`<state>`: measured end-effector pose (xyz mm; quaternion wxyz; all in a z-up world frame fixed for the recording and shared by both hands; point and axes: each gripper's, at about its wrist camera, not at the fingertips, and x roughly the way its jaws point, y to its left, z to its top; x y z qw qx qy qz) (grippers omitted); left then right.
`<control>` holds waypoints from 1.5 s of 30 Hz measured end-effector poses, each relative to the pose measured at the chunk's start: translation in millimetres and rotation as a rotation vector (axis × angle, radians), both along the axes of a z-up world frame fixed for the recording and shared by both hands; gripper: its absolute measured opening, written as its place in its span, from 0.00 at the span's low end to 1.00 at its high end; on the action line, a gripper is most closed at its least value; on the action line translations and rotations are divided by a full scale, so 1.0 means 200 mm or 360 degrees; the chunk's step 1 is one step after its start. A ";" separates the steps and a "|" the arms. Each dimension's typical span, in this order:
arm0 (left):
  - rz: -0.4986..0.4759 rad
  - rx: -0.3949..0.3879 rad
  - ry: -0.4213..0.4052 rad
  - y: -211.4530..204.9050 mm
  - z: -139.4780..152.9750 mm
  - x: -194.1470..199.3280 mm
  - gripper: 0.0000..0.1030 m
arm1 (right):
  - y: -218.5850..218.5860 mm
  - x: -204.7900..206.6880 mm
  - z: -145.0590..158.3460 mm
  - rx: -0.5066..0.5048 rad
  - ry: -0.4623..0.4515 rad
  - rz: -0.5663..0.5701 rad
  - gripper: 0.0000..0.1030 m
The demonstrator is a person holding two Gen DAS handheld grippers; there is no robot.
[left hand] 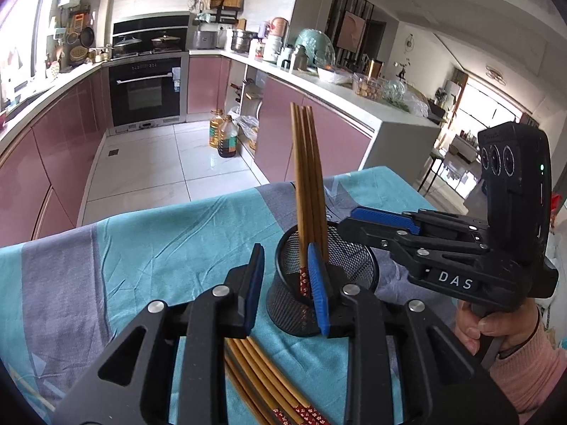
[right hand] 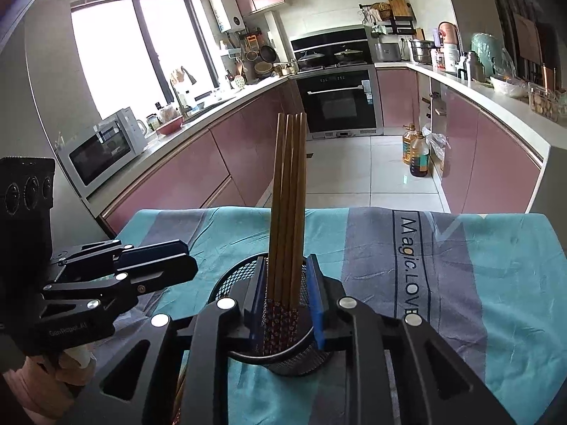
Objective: Organize utensils
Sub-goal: 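Lower the left tool's chopstick into the mesh cup while the right tool drops its chopstick in, then open both tools and return them to the remaining chopsticks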
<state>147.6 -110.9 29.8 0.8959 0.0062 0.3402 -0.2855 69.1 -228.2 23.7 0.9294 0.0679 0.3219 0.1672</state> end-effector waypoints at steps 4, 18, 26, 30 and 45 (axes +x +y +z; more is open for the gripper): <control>0.0070 -0.0043 -0.0096 0.11 0.03 -0.08 0.39 | 0.05 -0.11 0.04 -0.0009 -0.0080 0.0080 0.28; 0.0140 0.0102 0.0040 0.33 -0.29 -0.27 0.46 | 0.26 -0.31 -0.18 -0.0044 0.0084 0.0325 0.32; 0.0156 0.0220 0.0179 0.30 -0.52 -0.27 0.46 | 0.36 -0.28 -0.39 -0.0087 0.0264 0.0320 0.32; 0.0159 0.0256 0.0213 0.27 -0.58 -0.26 0.45 | 0.39 -0.27 -0.44 -0.0118 0.0300 0.0299 0.31; 0.0182 0.0288 0.0271 0.26 -0.66 -0.22 0.42 | 0.42 -0.23 -0.49 -0.0188 0.0316 0.0265 0.27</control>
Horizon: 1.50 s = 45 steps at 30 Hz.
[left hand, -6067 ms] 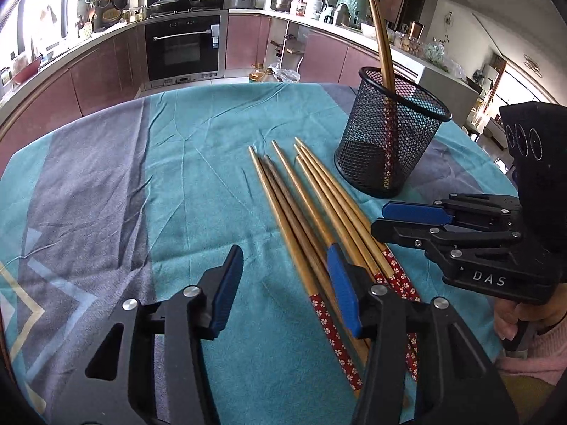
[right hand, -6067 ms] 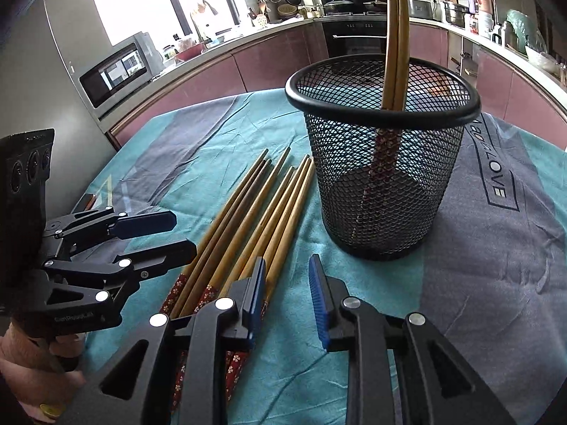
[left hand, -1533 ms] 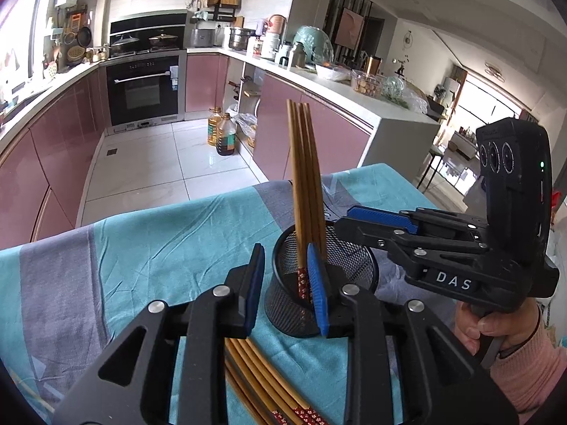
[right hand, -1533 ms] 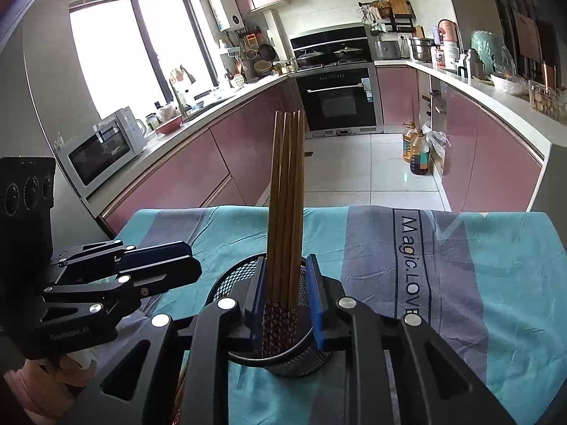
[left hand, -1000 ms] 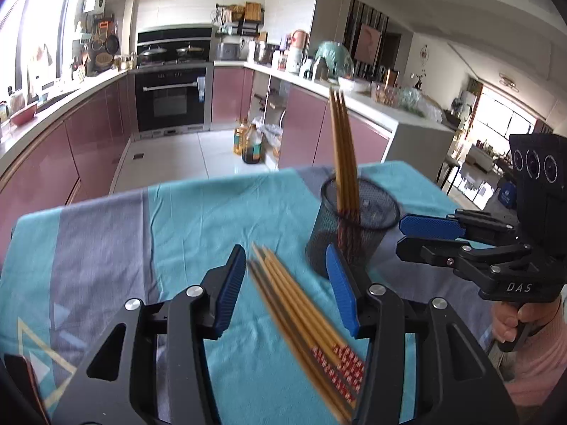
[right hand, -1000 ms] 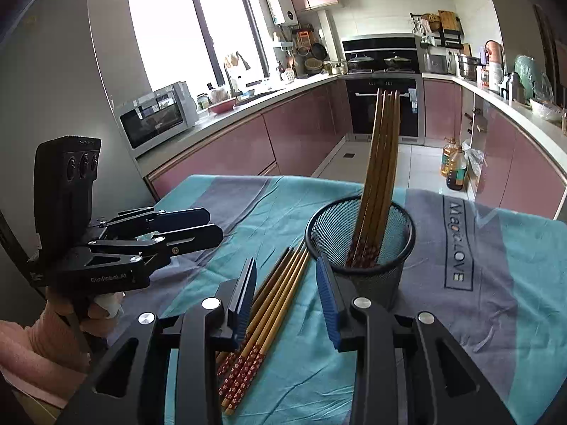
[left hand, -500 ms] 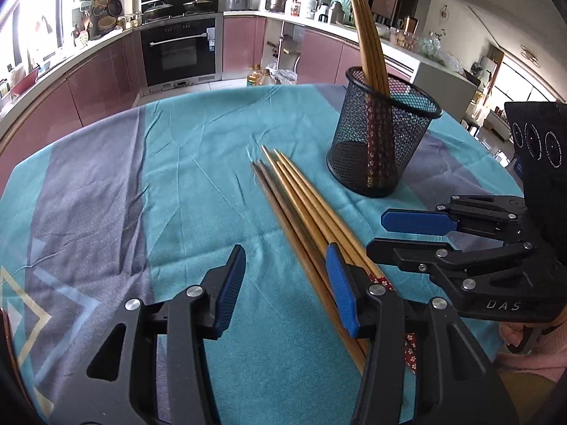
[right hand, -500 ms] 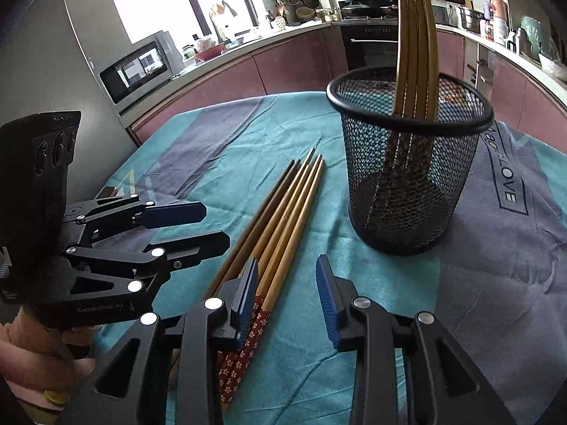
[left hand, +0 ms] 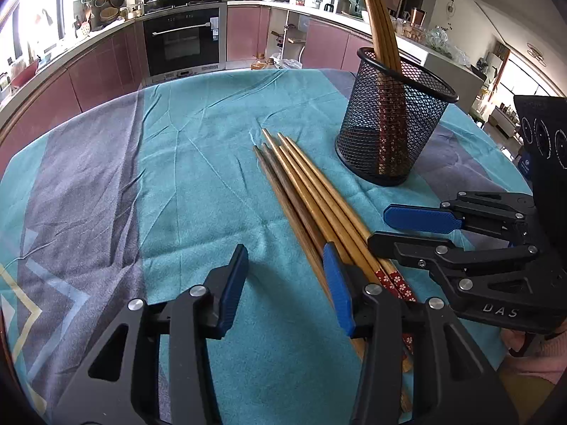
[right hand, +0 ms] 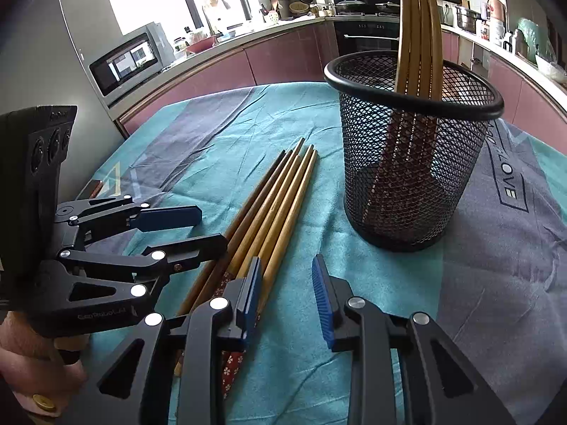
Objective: Organize utensils
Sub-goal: 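Open both tools and return them to the remaining chopsticks, then grasp a chopstick with the left tool while the right tool grasps another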
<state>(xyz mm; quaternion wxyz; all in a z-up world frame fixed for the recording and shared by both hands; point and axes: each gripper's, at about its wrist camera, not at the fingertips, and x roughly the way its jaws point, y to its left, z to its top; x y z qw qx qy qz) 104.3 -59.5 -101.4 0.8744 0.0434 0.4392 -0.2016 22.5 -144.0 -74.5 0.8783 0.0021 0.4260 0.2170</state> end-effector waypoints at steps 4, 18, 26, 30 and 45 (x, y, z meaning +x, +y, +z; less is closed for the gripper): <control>-0.0001 0.0002 0.0006 0.00 0.00 0.00 0.42 | 0.00 0.00 0.00 -0.0016 0.0000 -0.0003 0.27; 0.0000 0.0031 0.0022 -0.01 -0.01 0.04 0.37 | 0.07 0.05 0.00 -0.0111 -0.0007 -0.0032 0.20; 0.0004 0.0003 0.0047 -0.03 -0.02 0.09 0.21 | 0.08 0.09 -0.01 -0.0084 -0.0018 -0.0068 0.11; 0.0005 -0.0035 0.0062 -0.03 -0.03 0.08 0.12 | 0.04 0.09 -0.02 -0.0023 0.0005 -0.0089 0.07; 0.0056 -0.0149 0.0055 0.04 0.02 0.03 0.08 | -0.04 0.03 0.05 0.0111 -0.0025 -0.0073 0.05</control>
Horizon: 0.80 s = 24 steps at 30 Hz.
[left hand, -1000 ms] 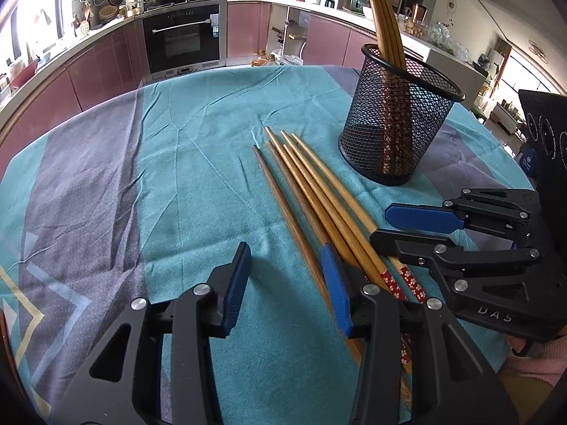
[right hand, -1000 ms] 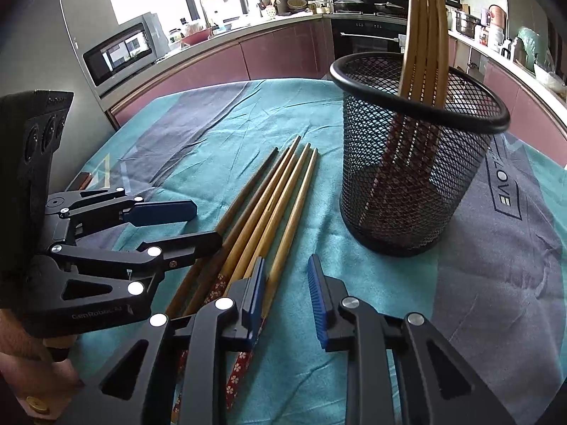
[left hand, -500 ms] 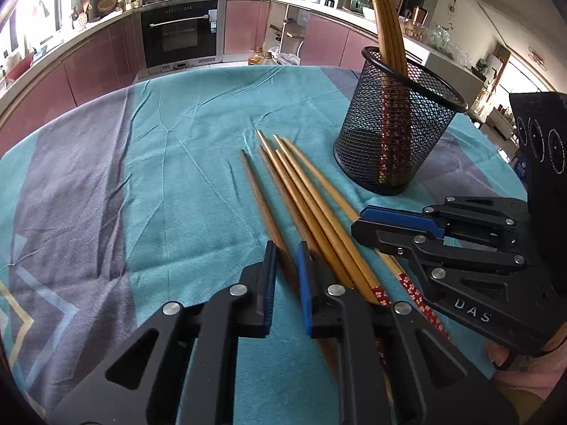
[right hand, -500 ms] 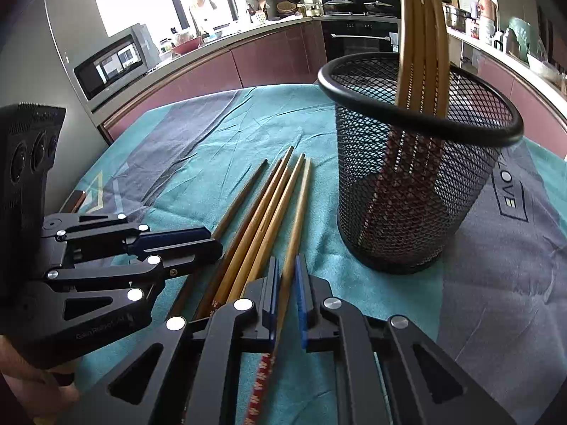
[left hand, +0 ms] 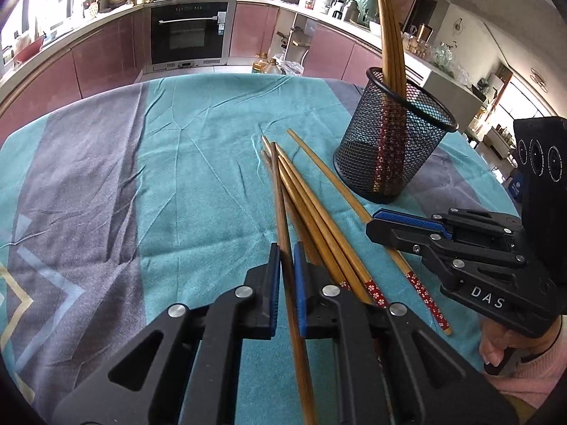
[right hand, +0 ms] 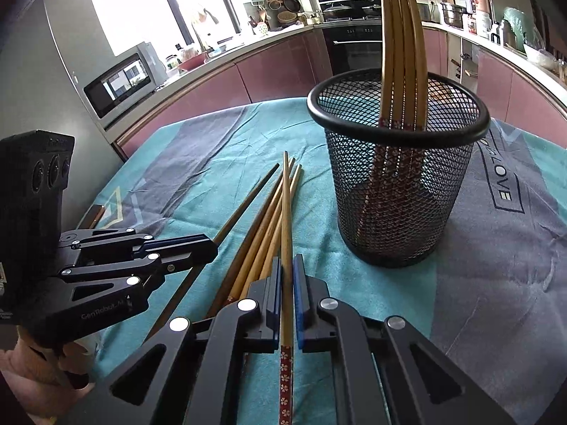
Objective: Organize utensils
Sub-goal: 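Grasp a chopstick with the left tool while the right tool grasps another, then lift the left tool's chopstick over the mesh cup while the right tool carries its chopstick there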
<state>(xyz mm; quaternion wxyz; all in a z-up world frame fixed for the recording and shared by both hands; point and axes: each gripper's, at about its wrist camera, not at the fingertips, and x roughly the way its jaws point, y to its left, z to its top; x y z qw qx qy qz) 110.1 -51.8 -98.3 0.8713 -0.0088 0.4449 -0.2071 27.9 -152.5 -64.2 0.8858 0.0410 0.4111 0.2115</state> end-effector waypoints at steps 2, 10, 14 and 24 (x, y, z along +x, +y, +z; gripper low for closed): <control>-0.0009 -0.0013 -0.0013 0.00 0.02 -0.02 0.08 | -0.01 -0.01 0.01 0.0017 -0.0008 0.0010 0.05; -0.0072 -0.0080 -0.0091 0.02 0.14 -0.08 0.07 | -0.03 -0.07 0.10 0.0070 -0.0075 0.0043 0.05; -0.0103 -0.0132 -0.0121 0.03 0.19 -0.10 0.07 | -0.05 -0.10 0.15 0.0094 -0.0118 0.0044 0.05; -0.0201 -0.0240 -0.0226 0.01 0.38 -0.18 0.07 | -0.14 -0.18 0.29 0.0172 -0.0242 0.0020 0.05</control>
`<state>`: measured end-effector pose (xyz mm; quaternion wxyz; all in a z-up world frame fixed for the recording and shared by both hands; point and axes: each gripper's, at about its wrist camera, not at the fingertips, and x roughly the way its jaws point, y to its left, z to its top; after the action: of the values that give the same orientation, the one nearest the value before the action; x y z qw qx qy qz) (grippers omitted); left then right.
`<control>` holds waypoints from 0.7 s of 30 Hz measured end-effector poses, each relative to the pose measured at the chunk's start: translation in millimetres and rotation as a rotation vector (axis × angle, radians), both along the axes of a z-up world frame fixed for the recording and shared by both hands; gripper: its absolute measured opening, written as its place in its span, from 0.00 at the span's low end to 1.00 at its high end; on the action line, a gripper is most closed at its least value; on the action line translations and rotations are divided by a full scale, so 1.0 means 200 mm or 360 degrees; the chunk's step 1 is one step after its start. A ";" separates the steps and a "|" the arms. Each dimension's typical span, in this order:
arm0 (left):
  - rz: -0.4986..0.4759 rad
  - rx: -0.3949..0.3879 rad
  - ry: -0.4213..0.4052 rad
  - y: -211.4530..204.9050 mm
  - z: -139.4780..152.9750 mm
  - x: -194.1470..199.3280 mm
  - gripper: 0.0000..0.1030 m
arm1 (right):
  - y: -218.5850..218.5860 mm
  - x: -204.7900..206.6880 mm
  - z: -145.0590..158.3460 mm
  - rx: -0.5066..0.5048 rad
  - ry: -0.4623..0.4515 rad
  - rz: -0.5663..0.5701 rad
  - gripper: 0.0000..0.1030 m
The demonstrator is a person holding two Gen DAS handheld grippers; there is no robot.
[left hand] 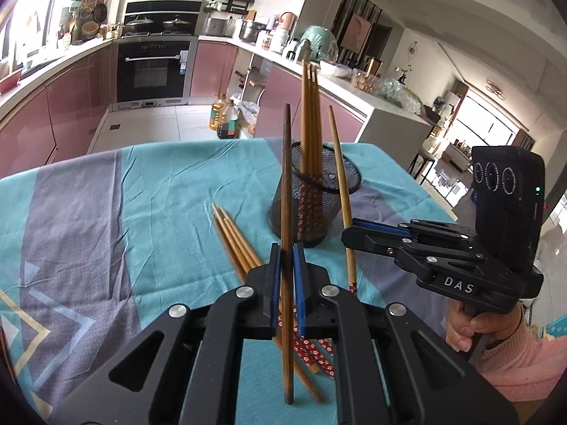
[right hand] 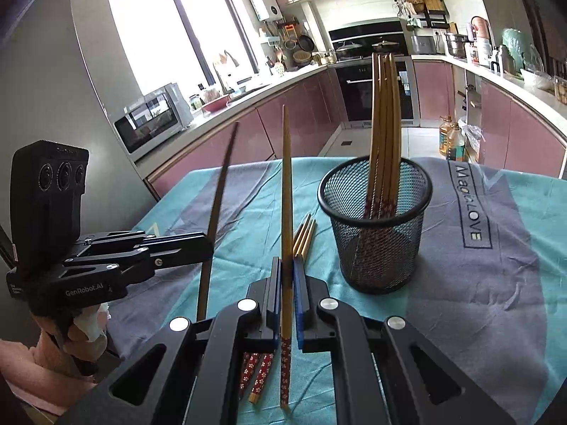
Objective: Organize utensils
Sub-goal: 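Lift the left tool's chopstick over the mesh cup while the right tool carries its chopstick there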
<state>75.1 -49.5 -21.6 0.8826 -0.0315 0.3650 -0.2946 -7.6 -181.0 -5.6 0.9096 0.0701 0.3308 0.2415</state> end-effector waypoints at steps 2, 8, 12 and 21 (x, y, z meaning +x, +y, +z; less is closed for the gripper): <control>-0.0020 -0.0021 -0.0017 0.00 0.03 -0.02 0.07 | -0.02 -0.01 0.02 0.0018 -0.0017 -0.0007 0.05; -0.0044 -0.0061 -0.0078 -0.01 0.12 -0.04 0.07 | -0.07 -0.02 0.08 0.0037 -0.0074 -0.0033 0.05; -0.0038 -0.0094 -0.0101 -0.02 0.17 -0.02 0.07 | -0.11 -0.02 0.12 0.0039 -0.0117 -0.0048 0.05; -0.0031 -0.0141 -0.0157 -0.07 0.28 0.07 0.07 | -0.17 -0.01 0.26 0.0021 -0.0240 -0.0093 0.05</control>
<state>89.9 -62.9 34.0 0.8944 -0.0523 0.3081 -0.3201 -8.6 -214.2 45.7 0.9381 0.0674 0.2575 0.2215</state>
